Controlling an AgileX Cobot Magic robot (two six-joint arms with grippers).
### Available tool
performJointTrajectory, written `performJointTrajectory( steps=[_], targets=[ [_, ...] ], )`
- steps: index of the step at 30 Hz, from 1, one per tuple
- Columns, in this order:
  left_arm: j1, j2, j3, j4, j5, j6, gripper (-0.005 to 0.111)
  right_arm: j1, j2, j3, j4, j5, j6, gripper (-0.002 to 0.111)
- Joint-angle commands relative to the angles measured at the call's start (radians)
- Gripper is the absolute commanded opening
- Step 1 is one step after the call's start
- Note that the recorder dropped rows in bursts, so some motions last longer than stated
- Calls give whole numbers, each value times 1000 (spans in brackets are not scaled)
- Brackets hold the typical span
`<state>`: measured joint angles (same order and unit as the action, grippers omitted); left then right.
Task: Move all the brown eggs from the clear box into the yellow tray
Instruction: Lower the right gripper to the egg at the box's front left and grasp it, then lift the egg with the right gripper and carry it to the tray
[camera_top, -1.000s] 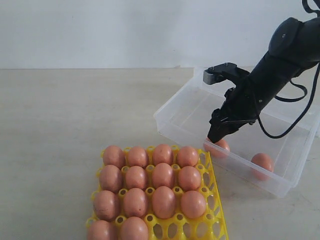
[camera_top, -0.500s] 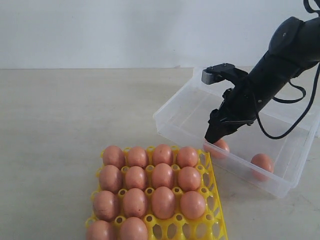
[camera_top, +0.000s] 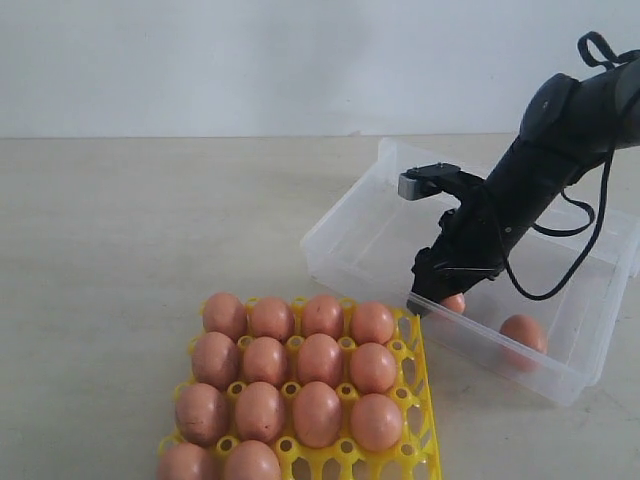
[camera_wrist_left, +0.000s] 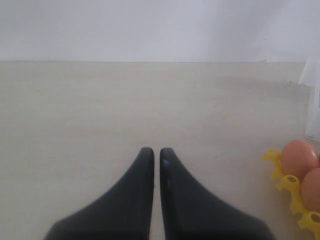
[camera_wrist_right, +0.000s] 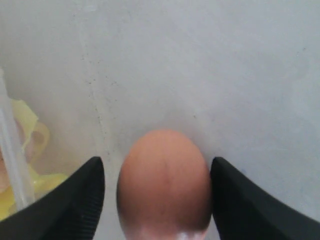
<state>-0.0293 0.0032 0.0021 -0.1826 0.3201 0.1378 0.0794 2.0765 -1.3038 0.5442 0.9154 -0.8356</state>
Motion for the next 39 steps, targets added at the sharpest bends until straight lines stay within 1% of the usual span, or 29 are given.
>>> performJointTrajectory(
  steps=[1, 2, 4, 5, 9, 11, 16, 19, 22, 24, 28, 30, 32, 35, 37, 39],
  targets=[
    [-4, -3, -2, -8, -9, -4, 4, 1, 28, 5, -5, 0, -11, 57],
    [-4, -3, -2, -8, -9, -4, 4, 1, 28, 5, -5, 0, -11, 56],
    [-4, -3, -2, -8, -9, -4, 4, 1, 28, 5, -5, -11, -11, 50],
    [-4, -3, -2, -8, -9, -4, 4, 1, 28, 5, -5, -20, -11, 44],
    [-4, -3, -2, -8, -9, -4, 4, 1, 28, 5, -26, -64, -11, 11],
    [-4, -3, -2, -8, -9, -4, 4, 1, 28, 3, -42, -101, -11, 0],
    [-4, -3, -2, -8, -9, -4, 4, -1, 13, -17, -58, -189, 36, 0],
    [-4, -3, -2, -8, -9, -4, 4, -1, -37, -15, -58, -273, 108, 0],
    [-4, -3, -2, -8, -9, -4, 4, -1, -118, 7, -38, -402, 157, 0],
    [-4, -3, -2, -8, -9, -4, 4, -1, -192, 51, 12, -562, 214, 0],
    [-4, -3, -2, -8, -9, -4, 4, 1, -347, 170, 168, -966, 262, 0],
    [-4, -3, -2, -8, -9, -4, 4, 1, -399, 201, 173, -1066, 260, 0],
    [-4, -3, -2, -8, -9, -4, 4, 1, -439, 216, 126, -1129, 249, 0],
    [-4, -3, -2, -8, -9, -4, 4, 1, -484, 221, -53, -1242, 271, 0],
    [-4, -3, -2, -8, -9, -4, 4, 1, -511, 221, -185, -1360, 345, 0],
    [-4, -3, -2, -8, -9, -4, 4, 1, -535, 221, -335, -1489, 473, 0]
  ],
)
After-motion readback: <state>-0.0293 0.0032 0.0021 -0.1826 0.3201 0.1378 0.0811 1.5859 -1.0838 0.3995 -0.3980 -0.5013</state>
